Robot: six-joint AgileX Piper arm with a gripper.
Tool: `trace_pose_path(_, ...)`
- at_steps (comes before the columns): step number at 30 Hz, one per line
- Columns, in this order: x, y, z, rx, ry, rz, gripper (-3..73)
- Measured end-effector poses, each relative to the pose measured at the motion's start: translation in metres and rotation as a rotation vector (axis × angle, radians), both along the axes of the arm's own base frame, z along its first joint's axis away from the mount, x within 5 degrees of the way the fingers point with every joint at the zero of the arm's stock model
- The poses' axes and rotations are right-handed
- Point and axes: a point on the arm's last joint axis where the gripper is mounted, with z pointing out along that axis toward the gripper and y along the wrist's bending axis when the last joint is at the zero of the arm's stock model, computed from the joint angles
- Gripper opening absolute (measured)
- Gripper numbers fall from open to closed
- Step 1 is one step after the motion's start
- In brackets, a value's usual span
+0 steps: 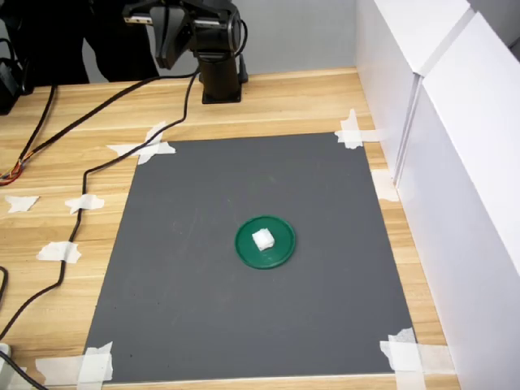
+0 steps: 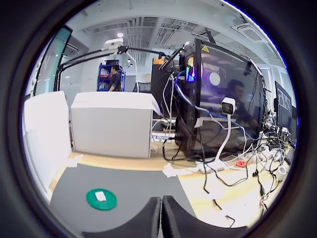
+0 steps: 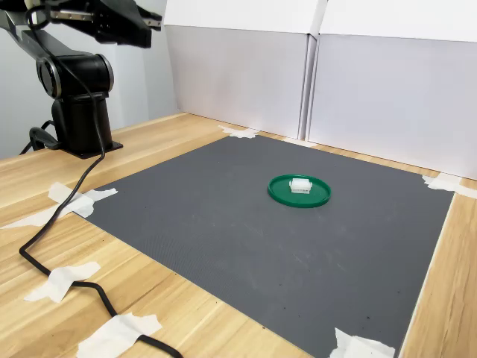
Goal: Grasp a white terminal and put it on the green lid.
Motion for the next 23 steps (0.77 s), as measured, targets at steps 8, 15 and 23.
trace_pose_path(8,-0.0005,0.0002,-0.0083,0.001,0.027,0.001,-1.6)
trace_pose_path(15,-0.0005,0.0002,-0.0083,0.001,0.027,0.001,-1.6)
trace_pose_path(23,-0.0005,0.0002,-0.0083,0.001,0.027,0.001,-1.6)
